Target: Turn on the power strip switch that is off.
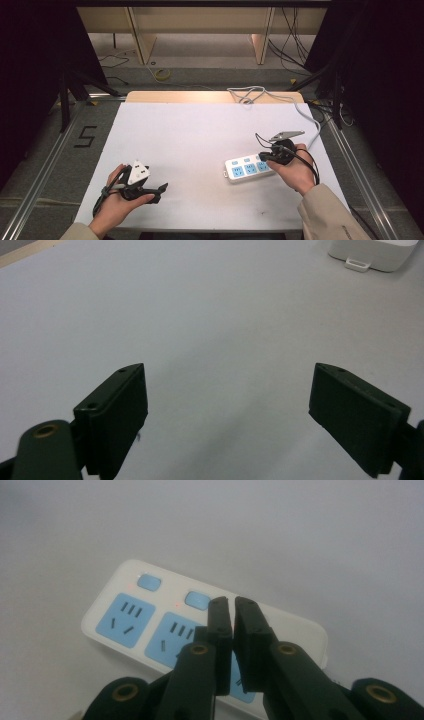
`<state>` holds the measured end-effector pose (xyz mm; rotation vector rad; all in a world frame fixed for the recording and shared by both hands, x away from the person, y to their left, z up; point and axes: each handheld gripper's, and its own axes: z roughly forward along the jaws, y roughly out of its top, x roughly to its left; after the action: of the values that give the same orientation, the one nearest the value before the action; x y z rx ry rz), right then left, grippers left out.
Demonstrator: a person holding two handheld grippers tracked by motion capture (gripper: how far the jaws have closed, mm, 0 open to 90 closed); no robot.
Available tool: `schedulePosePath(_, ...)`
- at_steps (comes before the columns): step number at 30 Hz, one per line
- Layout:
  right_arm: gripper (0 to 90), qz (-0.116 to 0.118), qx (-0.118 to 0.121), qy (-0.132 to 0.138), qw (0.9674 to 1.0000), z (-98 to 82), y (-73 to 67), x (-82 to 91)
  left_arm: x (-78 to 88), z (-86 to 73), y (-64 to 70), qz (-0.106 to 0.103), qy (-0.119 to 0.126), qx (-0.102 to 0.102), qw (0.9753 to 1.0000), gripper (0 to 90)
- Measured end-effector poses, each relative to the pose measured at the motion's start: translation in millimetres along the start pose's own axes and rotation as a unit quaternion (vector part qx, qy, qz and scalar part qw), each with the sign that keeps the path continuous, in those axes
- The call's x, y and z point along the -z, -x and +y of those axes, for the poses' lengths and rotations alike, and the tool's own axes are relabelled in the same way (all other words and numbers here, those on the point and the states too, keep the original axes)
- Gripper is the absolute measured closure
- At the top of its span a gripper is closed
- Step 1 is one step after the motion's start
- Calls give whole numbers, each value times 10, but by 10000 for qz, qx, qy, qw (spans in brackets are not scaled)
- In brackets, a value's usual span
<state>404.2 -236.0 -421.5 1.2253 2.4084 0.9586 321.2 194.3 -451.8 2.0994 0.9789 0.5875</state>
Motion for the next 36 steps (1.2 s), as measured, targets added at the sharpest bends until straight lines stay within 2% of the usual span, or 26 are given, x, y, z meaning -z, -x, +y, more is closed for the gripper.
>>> schedulePosePath(10, 754, 166, 108, 178, 9996, -122, -74, 83, 2, -1, -2, 8, 2, 7, 10000, 153)
schedulePosePath(17, 676, 209, 87, 376, 9990, -210, -81, 144, 2, -3, -5, 16, 23, 23, 10000, 153)
schedulePosePath(25, 588, 298, 37, 746, 9968, -332, -84, 213, 2, -3, -4, 11, 8, 16, 10000, 153)
schedulePosePath(36, 435, 455, 35, 962, 9943, -553, -70, 268, 1, -4, -4, 8, 34, 33, 10000, 153)
